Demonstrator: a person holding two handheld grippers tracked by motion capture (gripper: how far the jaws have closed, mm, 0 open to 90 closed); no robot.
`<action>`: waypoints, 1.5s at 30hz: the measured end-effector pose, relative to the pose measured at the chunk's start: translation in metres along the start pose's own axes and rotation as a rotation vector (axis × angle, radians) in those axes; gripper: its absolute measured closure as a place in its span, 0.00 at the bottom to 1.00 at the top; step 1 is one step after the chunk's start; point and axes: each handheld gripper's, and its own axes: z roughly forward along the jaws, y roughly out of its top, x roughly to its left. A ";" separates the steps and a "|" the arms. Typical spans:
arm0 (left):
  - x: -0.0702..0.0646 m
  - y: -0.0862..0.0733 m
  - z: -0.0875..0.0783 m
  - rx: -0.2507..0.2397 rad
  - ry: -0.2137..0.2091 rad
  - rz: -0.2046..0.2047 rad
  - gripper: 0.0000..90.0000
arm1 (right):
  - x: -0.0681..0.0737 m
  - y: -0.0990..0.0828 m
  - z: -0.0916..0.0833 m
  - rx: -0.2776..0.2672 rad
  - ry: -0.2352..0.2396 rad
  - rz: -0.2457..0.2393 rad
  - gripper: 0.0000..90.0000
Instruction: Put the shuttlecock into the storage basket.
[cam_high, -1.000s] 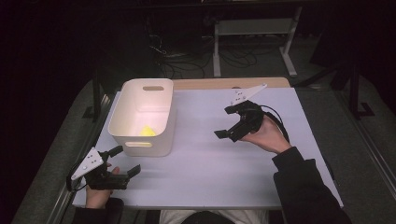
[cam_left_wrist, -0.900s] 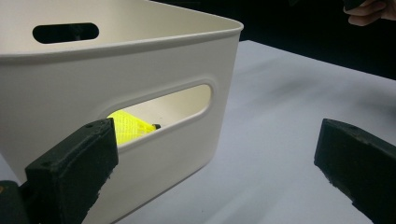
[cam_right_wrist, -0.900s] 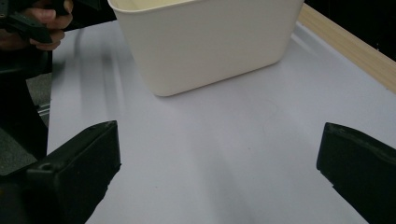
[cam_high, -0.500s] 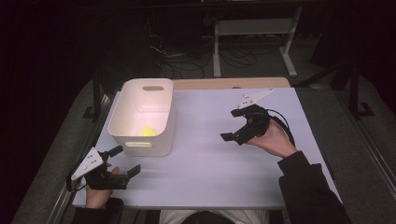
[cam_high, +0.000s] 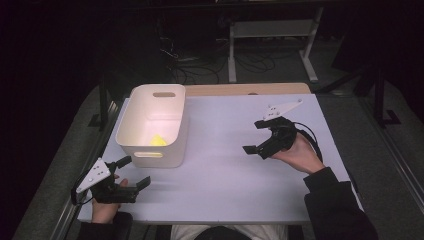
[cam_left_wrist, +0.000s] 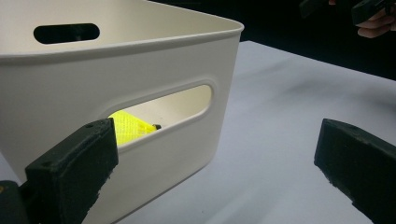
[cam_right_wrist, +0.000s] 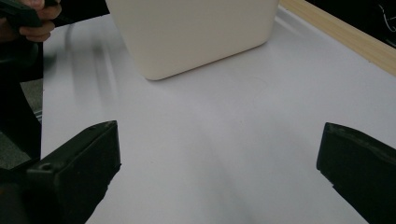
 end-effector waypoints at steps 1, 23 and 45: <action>0.000 0.000 0.000 0.000 0.000 0.000 0.00 | 0.000 -0.001 0.000 0.001 -0.001 0.001 0.00; 0.000 0.000 0.000 -0.001 0.000 0.001 0.00 | -0.001 -0.031 -0.011 -0.040 -0.032 0.052 0.00; 0.000 0.000 0.000 -0.003 0.002 0.000 0.00 | -0.002 -0.064 -0.028 -0.062 -0.089 0.105 0.00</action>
